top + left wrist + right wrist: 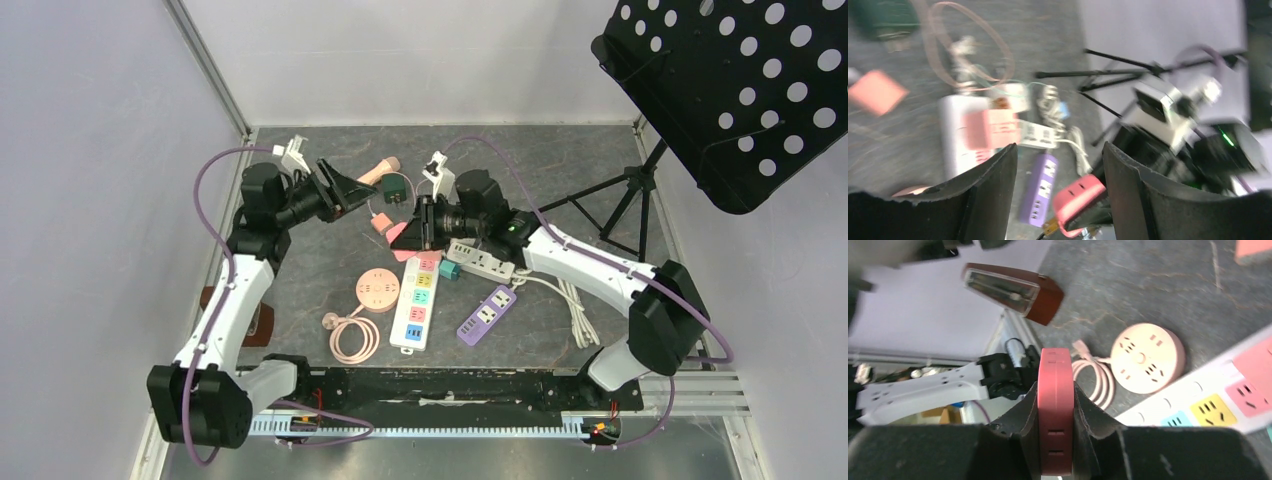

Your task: Insert the plug

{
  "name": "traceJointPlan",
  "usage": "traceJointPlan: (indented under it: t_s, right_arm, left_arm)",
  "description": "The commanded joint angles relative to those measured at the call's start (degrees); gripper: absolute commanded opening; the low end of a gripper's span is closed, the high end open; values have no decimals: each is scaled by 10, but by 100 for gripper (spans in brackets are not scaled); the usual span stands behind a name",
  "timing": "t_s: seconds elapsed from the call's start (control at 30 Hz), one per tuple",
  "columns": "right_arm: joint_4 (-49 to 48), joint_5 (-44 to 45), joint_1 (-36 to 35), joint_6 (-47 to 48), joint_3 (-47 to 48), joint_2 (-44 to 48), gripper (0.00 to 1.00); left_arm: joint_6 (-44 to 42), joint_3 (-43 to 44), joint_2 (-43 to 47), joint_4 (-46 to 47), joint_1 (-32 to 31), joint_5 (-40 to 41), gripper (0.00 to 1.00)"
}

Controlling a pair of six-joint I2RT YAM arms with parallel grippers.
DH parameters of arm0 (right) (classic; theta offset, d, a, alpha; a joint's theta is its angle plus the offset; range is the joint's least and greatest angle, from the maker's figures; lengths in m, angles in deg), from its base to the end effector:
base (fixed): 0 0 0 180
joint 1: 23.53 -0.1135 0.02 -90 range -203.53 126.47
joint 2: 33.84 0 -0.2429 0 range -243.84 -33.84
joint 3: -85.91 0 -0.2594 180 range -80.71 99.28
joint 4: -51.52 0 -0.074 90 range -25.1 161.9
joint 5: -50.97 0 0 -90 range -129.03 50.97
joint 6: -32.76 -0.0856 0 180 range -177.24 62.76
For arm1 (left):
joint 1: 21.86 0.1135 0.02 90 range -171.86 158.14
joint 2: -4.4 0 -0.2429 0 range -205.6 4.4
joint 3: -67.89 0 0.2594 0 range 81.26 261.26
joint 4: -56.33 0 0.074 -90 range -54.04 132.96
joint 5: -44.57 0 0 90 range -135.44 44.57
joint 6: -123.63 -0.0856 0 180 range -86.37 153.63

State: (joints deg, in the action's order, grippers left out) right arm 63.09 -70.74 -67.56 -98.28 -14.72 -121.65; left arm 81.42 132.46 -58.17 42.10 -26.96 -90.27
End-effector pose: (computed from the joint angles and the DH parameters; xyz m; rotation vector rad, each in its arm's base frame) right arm 0.2601 0.3140 0.2679 -0.4811 2.1280 1.4605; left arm 0.2924 -0.0867 0.3096 -0.0990 1.9273 -1.3341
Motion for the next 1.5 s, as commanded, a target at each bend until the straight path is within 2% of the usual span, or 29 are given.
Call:
traceJointPlan:
  t_s: [0.0, 0.07, 0.13, 0.27, 0.5, 0.6, 0.77, 1.03, 1.47]
  right_arm:
    - [138, 203, -57, 36, 56, -1, 0]
    - [187, 291, -91, 17, 82, -30, 0]
    - [208, 360, -124, -13, 96, -56, 0]
    - [251, 437, -167, -45, 145, -119, 0]
    - [260, 444, -171, -62, 163, -177, 0]
    - [258, 412, -166, -75, 163, -196, 0]
    - [249, 408, -157, -90, 157, -207, 0]
    - [240, 398, -148, -114, 147, -221, 0]
    - [235, 395, -135, -121, 163, -241, 0]
  left_arm:
    - [-111, 55, -41, -285, 16, 239, 67]
    - [-124, 46, -60, -326, 16, 270, 65]
    - [-126, 11, -64, -327, 16, 271, 65]
    - [-112, -56, -62, -320, 13, 275, 64]
    - [-105, -104, -69, -316, 12, 290, 61]
    - [-108, -114, -88, -311, 11, 276, 57]
    - [-102, -138, -116, -276, 11, 236, 52]
    - [-89, -140, -111, -284, 11, 272, 53]
    - [-91, -137, -122, -287, 10, 277, 53]
